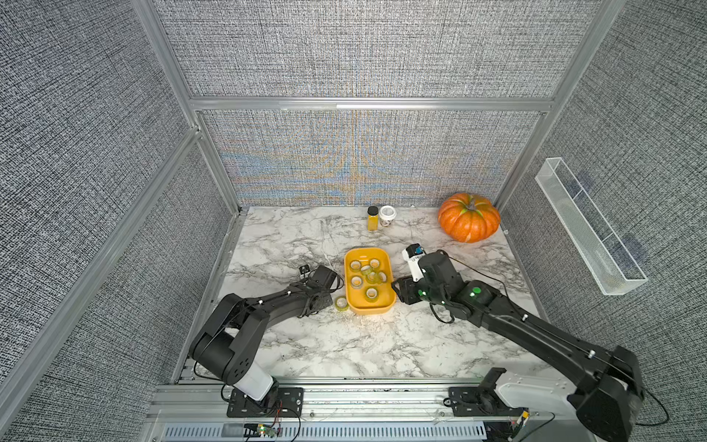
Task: Put the transparent tape into the storage box
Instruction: Pick up the tape at the center of the board, then place the tape in the storage box.
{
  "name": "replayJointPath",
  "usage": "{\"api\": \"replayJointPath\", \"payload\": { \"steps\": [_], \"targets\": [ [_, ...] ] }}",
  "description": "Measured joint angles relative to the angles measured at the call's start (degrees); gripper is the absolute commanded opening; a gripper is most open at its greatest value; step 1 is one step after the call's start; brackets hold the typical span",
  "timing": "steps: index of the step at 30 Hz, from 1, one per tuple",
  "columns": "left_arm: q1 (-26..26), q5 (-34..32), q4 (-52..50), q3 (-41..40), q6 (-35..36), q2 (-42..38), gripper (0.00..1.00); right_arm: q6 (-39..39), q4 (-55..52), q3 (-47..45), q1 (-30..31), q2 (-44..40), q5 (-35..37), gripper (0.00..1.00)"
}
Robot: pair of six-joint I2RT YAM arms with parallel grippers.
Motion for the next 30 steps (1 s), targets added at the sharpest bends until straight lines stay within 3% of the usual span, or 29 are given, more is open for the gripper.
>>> {"api": "replayJointPath", "payload": {
  "steps": [8, 14, 25, 28, 30],
  "targets": [
    [-0.04, 4.85, -14.62, 8.72, 2.95, -10.82, 0.00, 1.97, -2.99, -5.03, 0.04, -9.18, 1.25, 0.55],
    [-1.62, 8.17, -19.74, 18.10, 4.96, -11.89, 0.00, 3.19, -3.32, -5.40, 0.00, -11.30, 1.25, 0.55],
    [-8.79, 10.93, -18.05, 29.22, 5.46, 4.26, 0.00, 6.01, -3.30, -11.56, 0.22, -16.17, -0.26, 0.55],
    [-8.81, 9.84, -17.73, 32.00, 4.79, 8.15, 0.03, 6.95, -3.34, -12.66, 0.39, -18.01, -0.42, 0.55],
    [-8.87, 9.05, -17.07, 33.70, 4.76, 10.49, 0.11, 7.61, -3.41, -13.18, 0.57, -18.99, -0.55, 0.55]
  ]
}}
